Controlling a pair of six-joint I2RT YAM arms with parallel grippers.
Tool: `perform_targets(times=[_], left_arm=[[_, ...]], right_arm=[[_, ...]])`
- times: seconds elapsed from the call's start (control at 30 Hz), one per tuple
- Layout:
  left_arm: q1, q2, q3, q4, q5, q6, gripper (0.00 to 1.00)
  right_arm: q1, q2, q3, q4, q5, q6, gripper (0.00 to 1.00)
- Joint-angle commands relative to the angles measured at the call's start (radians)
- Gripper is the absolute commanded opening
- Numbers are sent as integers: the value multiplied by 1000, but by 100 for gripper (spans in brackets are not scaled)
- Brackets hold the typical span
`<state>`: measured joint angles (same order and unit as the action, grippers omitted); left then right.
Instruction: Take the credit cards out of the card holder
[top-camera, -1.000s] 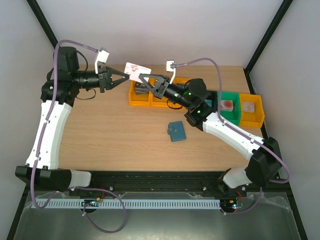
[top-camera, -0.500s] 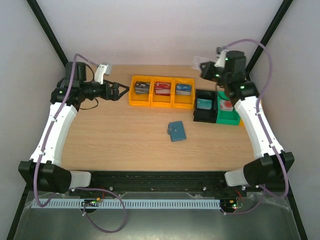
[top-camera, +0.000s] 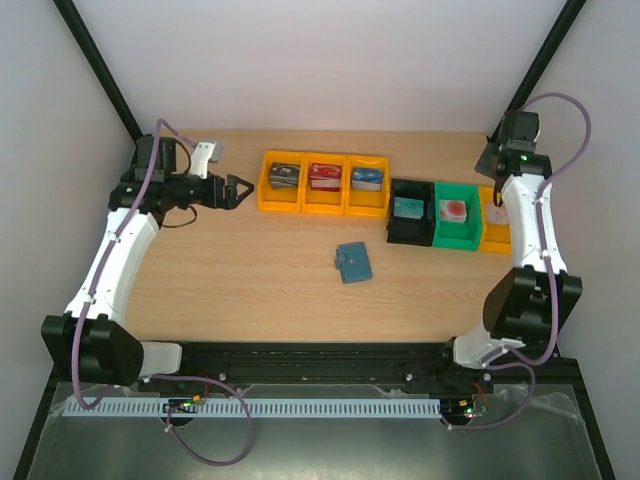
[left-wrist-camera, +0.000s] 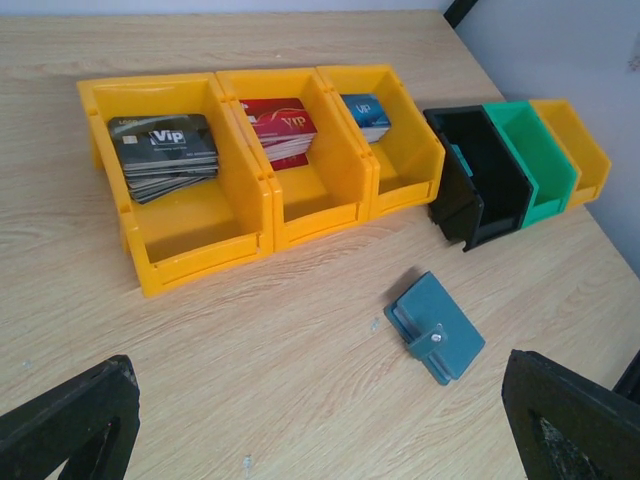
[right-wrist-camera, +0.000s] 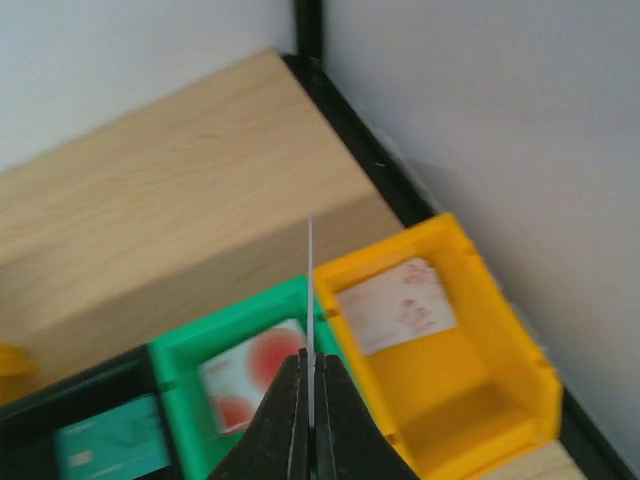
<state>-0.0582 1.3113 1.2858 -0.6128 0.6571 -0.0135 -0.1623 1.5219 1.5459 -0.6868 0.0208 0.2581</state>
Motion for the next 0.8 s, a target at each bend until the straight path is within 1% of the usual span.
perform_targets(times=[0.0,0.1,0.17,0.23,0.3,0.33,0.37,0.47,0.6,0.67,0.7,0.77], left_arm=[[-40,20,7,-7,-41,42,99],[-70,33,19,-16,-50,52,99],[-87,37,22,-18,-59,60,99],[-93,36,23,-19,-69,67,99],[-94,34,22,-25,-75,76,99],[-95,36,22,-26,-76,78,99],[-98,36,22,-26,-77,78,99],[-112,36,25,-28,-81,81,99],[-125,36,26,-25,-80,81,99],[-125,30,24,-27,-81,84,99],[-127,28,24,-28,-82,87,99],[-131,28,24,-29,-91,90,99]], right_arm=[[-48,85,51,-72,228,-90,2],[-120,112,65,-29,103,-102,2],[-151,160,120,-45,50,-103,2],[-160,214,193,-104,-1,-104,2],[-160,235,222,-134,-147,-116,2],[-160,226,207,-124,-183,-114,2],[-159,212,191,-109,-172,-111,2],[-160,199,168,-87,-26,-109,2],[-163,259,200,-96,-24,-136,2],[-163,300,219,-123,18,-145,2],[-163,317,217,-136,40,-153,3],[-166,340,189,-143,22,-177,4]])
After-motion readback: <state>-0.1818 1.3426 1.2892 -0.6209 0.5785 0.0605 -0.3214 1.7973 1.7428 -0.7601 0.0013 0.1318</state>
